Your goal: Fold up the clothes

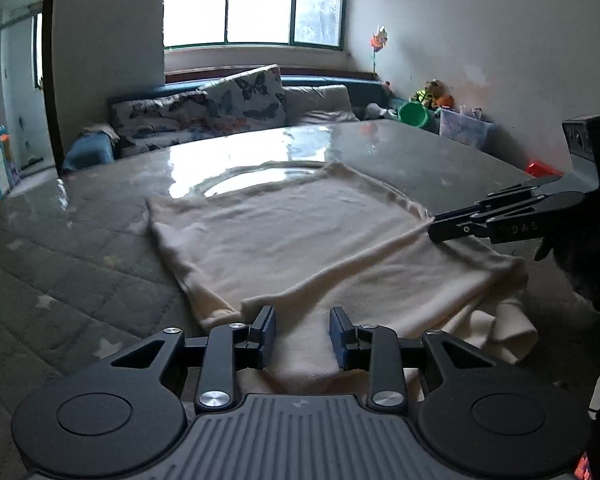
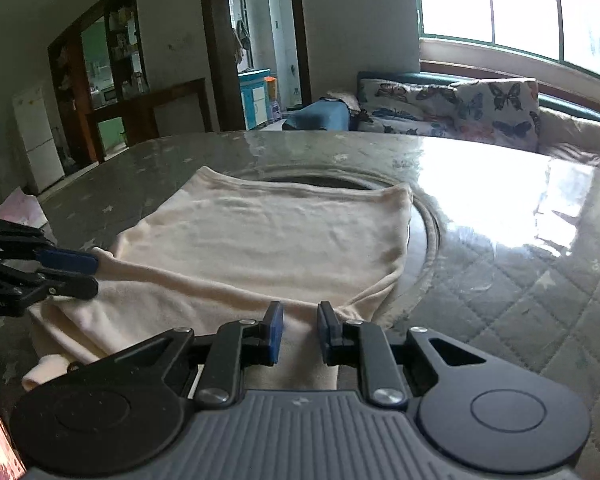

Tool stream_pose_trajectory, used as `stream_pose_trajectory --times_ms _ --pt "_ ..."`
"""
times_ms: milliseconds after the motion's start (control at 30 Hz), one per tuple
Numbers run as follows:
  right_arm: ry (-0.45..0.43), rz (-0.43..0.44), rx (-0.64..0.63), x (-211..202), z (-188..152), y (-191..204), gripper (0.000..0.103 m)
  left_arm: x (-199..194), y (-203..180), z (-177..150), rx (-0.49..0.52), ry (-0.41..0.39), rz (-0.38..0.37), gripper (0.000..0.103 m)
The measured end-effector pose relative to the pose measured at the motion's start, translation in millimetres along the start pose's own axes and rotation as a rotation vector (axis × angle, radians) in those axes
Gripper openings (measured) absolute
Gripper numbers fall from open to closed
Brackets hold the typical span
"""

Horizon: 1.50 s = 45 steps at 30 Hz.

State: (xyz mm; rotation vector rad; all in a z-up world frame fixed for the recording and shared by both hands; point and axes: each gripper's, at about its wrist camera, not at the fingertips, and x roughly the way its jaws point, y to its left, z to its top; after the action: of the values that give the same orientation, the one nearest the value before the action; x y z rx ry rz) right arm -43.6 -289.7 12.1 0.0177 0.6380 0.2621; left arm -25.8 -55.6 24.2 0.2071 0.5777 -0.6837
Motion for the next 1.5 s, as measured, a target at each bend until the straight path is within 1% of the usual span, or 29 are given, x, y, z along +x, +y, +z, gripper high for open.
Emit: stream_pose_trajectory --times_ms 100,167,233,267,333,400,500,600,667,767,867,1000,1067,1100,1133,1167,1233,1267,1300,1433,1500 --pt "-0.013 0.036 -0.033 -1 0 14 0.017 -3 -8 1 0.033 -0.014 -0.009 0.033" --pt "-0.003 0.067 -0.069 0 -5 23 0.018 3 -12 -2 0.058 0.012 0.0 0.033" --pt "0.019 0.062 -0.109 3 -12 30 0.02 7 -12 -7 0.069 0.02 0.005 0.033" --pt "0.014 0.057 -0.127 3 -16 31 0.02 7 -13 -7 0.074 0.021 0.007 0.033" --pt "0.012 0.043 -0.153 -3 -17 33 0.021 0 -14 -6 0.095 0.015 0.011 0.033" --pt "0.002 0.047 -0.155 -13 -18 34 0.022 -11 -15 -7 0.13 0.002 0.01 0.033" --pt "-0.003 0.067 -0.16 -23 -20 34 0.023 -27 -18 -13 0.19 0.003 -0.022 0.033" --pt "0.038 0.079 -0.17 -19 -27 36 0.024 -37 -27 -23 0.266 0.013 -0.06 0.033" --pt "0.031 0.076 -0.192 -21 -28 39 0.024 -42 -34 -30 0.316 0.024 -0.085 0.033" --pt "0.022 0.089 -0.166 -33 -23 36 0.027 -50 -44 -40 0.393 0.026 -0.116 0.033" --pt "0.019 0.086 -0.178 -47 -22 34 0.028 -50 -52 -46 0.441 0.021 -0.154 0.034" --pt "0.041 0.068 -0.256 -62 -28 38 0.03 -38 -60 -49 0.483 0.021 -0.155 0.034" --pt "0.053 0.065 -0.312 -68 -33 42 0.035 -32 -60 -48 0.472 0.013 -0.158 0.032" --pt "0.059 0.063 -0.342 -72 -36 45 0.035 -30 -59 -47 0.457 0.01 -0.155 0.028" --pt "0.063 0.061 -0.374 -74 -39 48 0.035 -29 -58 -46 0.442 0.006 -0.153 0.016" --pt "0.064 0.057 -0.405 -76 -42 51 0.035 -28 -57 -44 0.426 0.003 -0.154 0.013" --pt "0.066 0.053 -0.47 -78 -49 57 0.04 -29 -56 -41 0.404 -0.019 -0.148 0.011" --pt "0.069 0.055 -0.504 -78 -52 60 0.045 -30 -54 -38 0.393 -0.03 -0.144 0.01" --pt "0.07 0.055 -0.536 -77 -55 63 0.047 -31 -52 -35 0.376 -0.041 -0.14 0.01" --pt "0.042 0.036 -0.654 -68 -67 74 0.048 -29 -40 -19 0.289 -0.069 -0.135 0.01" --pt "0.016 0.027 -0.678 -64 -69 79 0.049 -27 -35 -14 0.263 -0.075 -0.134 0.01"
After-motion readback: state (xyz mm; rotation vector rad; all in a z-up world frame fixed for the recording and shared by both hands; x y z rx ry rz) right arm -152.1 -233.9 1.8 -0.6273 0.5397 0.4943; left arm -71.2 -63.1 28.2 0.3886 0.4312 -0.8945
